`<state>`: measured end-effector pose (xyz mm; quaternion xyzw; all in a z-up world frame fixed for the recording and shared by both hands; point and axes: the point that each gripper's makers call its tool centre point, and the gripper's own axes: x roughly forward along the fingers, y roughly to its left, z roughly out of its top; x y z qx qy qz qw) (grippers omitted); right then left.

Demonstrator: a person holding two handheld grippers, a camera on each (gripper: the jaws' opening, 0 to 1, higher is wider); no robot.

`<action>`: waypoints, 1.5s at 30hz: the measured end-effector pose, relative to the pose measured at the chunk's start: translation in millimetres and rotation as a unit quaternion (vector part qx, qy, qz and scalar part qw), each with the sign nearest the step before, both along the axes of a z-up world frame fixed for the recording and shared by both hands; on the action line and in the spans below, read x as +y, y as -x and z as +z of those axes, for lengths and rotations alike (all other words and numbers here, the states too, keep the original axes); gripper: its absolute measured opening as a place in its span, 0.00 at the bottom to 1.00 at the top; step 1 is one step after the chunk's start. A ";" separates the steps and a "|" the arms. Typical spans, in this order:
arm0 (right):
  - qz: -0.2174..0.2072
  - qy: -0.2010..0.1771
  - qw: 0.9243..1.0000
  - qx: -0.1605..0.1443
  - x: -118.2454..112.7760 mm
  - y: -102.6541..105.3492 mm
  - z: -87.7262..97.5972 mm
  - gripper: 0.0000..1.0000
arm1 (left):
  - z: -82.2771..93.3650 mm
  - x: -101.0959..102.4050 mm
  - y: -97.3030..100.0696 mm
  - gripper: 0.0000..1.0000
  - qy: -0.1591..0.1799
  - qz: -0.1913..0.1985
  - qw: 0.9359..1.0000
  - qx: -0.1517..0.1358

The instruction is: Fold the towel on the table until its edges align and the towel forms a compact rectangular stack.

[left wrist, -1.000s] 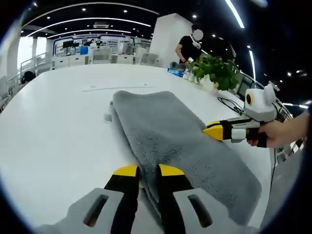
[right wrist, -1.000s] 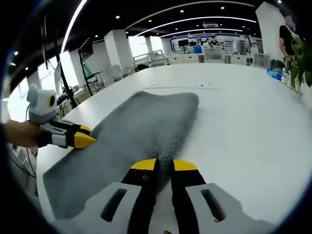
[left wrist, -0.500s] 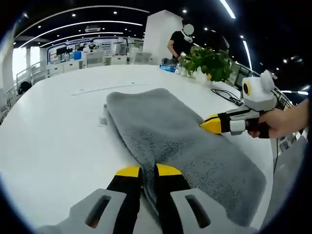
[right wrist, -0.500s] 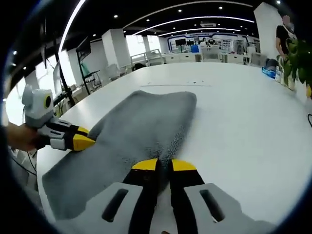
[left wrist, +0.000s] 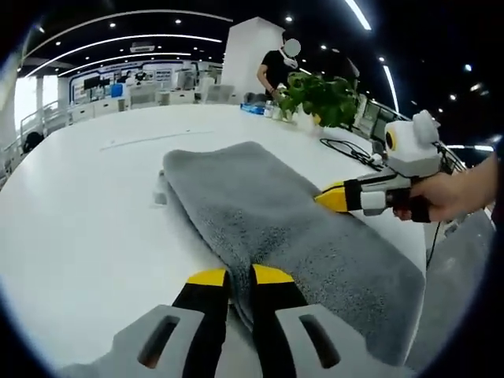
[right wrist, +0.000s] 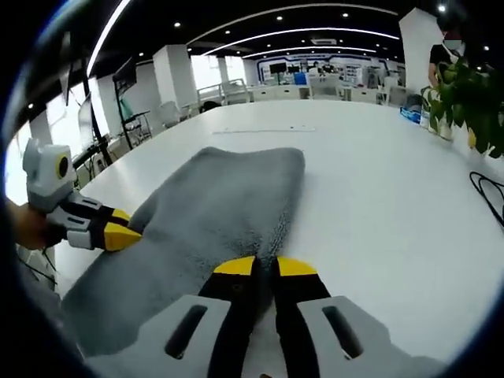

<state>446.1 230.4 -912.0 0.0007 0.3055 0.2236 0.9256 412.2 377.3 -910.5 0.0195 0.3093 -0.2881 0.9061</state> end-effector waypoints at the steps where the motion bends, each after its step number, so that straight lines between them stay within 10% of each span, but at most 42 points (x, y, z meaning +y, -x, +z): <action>1: -0.005 -0.004 1.000 0.002 -0.4 -0.2 -0.1 0.07 | -0.1 0.2 0.0 0.10 0.000 0.001 1.000 0.000; 26: 0.073 0.009 0.997 0.022 -9.2 51.1 27.8 0.31 | 34.1 19.4 45.3 0.44 -0.021 -0.020 1.000 0.007; 38: 0.172 0.048 0.984 -0.005 11.5 91.5 47.2 0.43 | 41.8 17.3 95.7 0.52 -0.050 -0.066 0.997 -0.007; 45: 0.238 0.062 0.969 0.002 26.0 124.4 45.5 0.40 | 50.4 -3.7 116.9 0.55 -0.102 -0.144 0.983 -0.046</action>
